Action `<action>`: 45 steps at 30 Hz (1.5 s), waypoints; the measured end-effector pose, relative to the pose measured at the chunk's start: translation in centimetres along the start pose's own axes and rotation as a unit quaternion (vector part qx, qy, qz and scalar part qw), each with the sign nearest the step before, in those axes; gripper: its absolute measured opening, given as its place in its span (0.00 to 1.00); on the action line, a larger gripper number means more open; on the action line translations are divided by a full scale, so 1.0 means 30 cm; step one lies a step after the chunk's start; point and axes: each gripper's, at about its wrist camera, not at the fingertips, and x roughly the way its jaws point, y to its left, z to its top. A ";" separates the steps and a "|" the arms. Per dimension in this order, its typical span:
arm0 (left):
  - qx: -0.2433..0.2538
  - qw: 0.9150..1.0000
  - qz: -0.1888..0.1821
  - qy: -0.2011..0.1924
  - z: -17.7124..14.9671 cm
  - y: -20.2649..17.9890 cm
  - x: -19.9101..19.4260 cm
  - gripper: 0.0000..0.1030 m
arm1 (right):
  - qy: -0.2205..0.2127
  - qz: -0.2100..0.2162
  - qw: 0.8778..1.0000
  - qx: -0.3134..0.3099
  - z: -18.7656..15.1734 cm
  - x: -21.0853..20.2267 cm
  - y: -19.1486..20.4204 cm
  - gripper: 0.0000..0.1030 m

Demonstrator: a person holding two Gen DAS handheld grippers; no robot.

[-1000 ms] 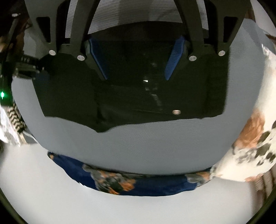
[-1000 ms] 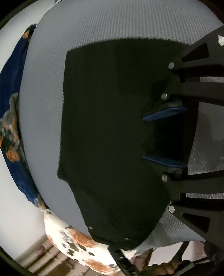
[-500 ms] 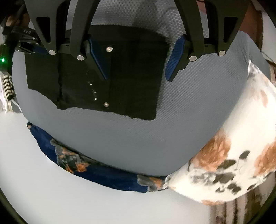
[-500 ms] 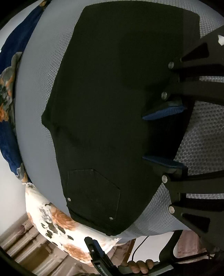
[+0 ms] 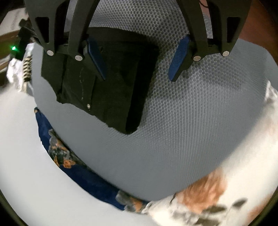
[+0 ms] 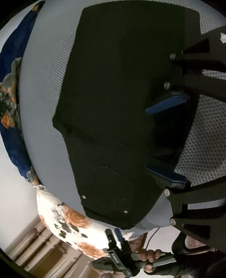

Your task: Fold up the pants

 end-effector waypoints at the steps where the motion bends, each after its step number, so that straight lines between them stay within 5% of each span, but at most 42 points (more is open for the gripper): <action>1: -0.014 1.000 -0.014 0.016 0.005 0.021 0.013 0.71 | -0.002 -0.002 1.000 0.004 0.003 -0.003 -0.005 0.59; 12: -0.029 0.989 -0.103 0.101 0.044 0.100 0.116 0.70 | -0.010 -0.016 0.999 0.039 0.028 0.000 -0.024 0.59; 20: 0.013 0.983 -0.138 0.120 0.074 0.063 0.168 0.70 | -0.018 -0.033 0.998 0.050 0.048 0.001 -0.013 0.59; 33: 0.054 0.957 -0.247 0.141 0.162 0.050 0.253 0.70 | -0.016 -0.062 0.996 0.058 0.117 0.020 0.002 0.59; 40: 0.083 0.962 -0.230 0.119 0.182 -0.026 0.275 0.70 | -0.017 -0.067 0.996 0.056 0.133 0.027 0.006 0.59; 45: 0.103 0.974 -0.167 0.117 0.159 -0.055 0.266 0.44 | -0.026 -0.066 0.996 0.058 0.135 0.012 -0.005 0.59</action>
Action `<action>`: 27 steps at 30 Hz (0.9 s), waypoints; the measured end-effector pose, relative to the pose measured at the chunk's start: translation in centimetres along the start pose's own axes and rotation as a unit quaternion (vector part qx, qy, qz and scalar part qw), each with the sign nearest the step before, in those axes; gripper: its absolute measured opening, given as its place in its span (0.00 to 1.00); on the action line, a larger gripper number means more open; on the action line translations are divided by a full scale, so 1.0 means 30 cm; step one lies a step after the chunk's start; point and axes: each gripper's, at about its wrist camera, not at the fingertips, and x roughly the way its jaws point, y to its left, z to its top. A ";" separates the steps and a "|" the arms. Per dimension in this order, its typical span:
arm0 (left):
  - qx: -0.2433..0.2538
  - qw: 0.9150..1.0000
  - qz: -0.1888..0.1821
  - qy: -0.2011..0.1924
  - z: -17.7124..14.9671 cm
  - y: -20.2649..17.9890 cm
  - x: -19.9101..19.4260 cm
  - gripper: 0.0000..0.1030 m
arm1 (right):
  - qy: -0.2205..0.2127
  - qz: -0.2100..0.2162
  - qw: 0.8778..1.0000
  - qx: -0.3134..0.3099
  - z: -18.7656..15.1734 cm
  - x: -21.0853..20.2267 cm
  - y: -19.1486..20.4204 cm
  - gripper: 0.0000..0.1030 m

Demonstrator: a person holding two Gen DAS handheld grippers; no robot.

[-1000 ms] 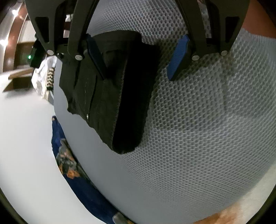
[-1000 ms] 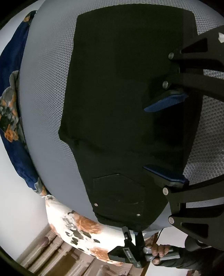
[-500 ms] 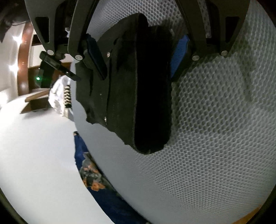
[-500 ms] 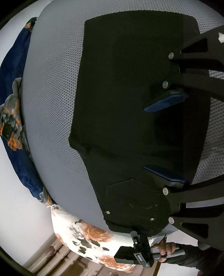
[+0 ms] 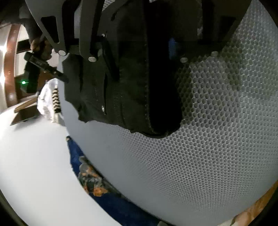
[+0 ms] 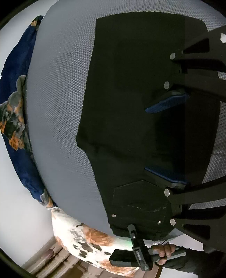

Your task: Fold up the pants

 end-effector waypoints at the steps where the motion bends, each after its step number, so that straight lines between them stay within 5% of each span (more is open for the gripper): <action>1: -0.008 1.000 0.006 0.005 0.003 -0.008 0.002 0.39 | -0.002 -0.001 1.000 0.003 0.000 -0.003 -0.007 0.59; 7: -0.016 0.997 0.074 0.005 0.010 -0.109 0.007 0.32 | -0.020 0.009 1.000 0.014 0.004 -0.038 -0.035 0.59; 19: -0.026 0.999 -0.010 -0.039 -0.031 -0.421 -0.083 0.19 | -0.060 0.033 0.996 0.065 0.007 -0.122 -0.173 0.60; 27: 0.001 1.000 0.011 -0.025 -0.043 -0.646 0.066 0.19 | -0.085 0.038 0.992 0.085 0.005 -0.194 -0.276 0.61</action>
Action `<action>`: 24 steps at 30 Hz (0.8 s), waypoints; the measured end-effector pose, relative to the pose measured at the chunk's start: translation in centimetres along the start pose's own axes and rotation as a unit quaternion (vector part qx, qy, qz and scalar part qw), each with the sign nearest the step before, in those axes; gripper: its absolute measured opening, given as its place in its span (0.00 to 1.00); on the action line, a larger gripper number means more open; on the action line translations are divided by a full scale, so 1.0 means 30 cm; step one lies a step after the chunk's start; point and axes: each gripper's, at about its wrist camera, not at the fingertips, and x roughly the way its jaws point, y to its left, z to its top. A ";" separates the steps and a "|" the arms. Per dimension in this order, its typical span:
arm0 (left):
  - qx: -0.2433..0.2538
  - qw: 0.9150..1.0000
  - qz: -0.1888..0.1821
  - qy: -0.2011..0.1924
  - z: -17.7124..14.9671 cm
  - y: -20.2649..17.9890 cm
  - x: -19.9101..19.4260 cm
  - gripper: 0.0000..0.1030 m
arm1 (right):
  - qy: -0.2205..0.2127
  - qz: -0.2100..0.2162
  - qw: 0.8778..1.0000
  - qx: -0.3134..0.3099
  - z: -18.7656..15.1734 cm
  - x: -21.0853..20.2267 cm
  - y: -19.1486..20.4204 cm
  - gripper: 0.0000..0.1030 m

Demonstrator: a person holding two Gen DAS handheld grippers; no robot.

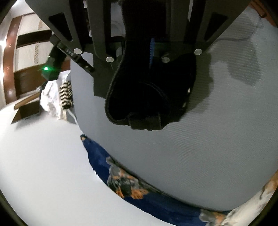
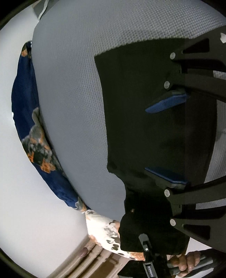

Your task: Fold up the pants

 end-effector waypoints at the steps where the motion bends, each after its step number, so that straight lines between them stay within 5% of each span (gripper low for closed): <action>1: 0.004 1.000 0.008 0.003 0.001 -0.031 0.027 0.19 | -0.002 0.001 1.000 0.004 -0.002 -0.008 -0.016 0.61; 6: 0.005 0.999 0.026 0.019 0.009 -0.142 0.130 0.19 | -0.009 0.002 0.999 0.032 -0.015 -0.040 -0.115 0.61; 15: 0.025 0.999 -0.007 0.045 0.040 -0.376 0.300 0.19 | -0.035 0.005 0.997 0.070 -0.024 -0.104 -0.288 0.61; 24: 0.069 0.991 0.054 0.096 -0.027 -0.495 0.578 0.20 | -0.050 0.005 0.993 0.107 -0.038 -0.148 -0.442 0.61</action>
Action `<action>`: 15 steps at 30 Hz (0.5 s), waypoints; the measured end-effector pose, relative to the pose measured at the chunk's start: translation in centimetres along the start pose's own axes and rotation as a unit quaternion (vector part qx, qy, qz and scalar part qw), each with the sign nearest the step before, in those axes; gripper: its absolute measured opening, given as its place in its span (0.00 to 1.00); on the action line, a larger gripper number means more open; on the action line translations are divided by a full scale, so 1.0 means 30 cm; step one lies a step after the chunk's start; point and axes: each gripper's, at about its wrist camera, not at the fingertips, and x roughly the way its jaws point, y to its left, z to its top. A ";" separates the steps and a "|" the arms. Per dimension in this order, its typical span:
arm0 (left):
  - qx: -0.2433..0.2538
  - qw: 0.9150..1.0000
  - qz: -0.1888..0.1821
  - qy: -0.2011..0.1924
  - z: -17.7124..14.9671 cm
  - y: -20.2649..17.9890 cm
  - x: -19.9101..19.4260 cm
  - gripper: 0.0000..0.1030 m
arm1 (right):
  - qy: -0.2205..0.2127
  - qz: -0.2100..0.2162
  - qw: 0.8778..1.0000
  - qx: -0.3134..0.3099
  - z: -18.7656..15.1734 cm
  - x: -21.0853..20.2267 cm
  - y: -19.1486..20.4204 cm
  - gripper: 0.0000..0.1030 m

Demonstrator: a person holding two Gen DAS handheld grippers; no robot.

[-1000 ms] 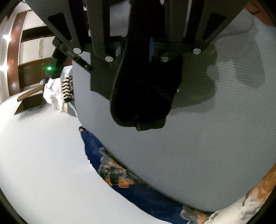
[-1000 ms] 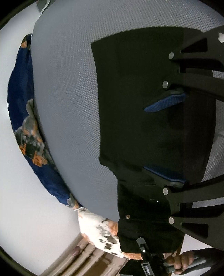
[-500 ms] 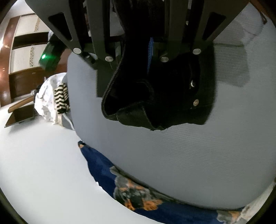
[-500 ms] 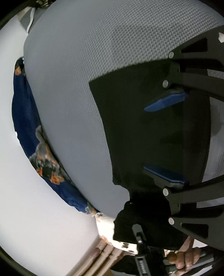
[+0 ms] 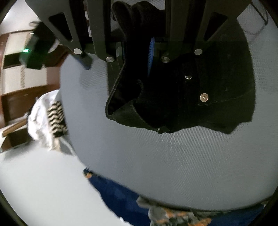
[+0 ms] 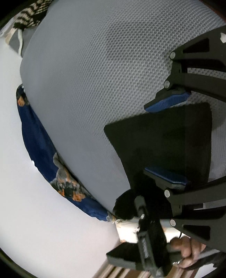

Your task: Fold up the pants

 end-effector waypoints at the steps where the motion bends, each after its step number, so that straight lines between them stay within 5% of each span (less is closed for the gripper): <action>1: 0.003 1.000 0.004 0.004 -0.003 -0.003 0.019 0.21 | 0.001 0.001 1.000 0.005 0.001 0.004 -0.011 0.61; 7: 0.024 1.000 0.012 0.008 -0.013 -0.026 0.068 0.28 | 0.018 0.014 1.000 0.010 0.006 0.029 -0.034 0.61; 13: 0.081 0.997 0.001 -0.009 -0.048 -0.078 0.025 0.55 | 0.022 0.019 1.000 0.005 0.004 0.025 -0.031 0.61; 15: 0.101 0.995 -0.006 -0.017 -0.070 -0.080 -0.017 0.57 | 0.025 0.020 0.999 0.000 0.005 0.027 -0.024 0.62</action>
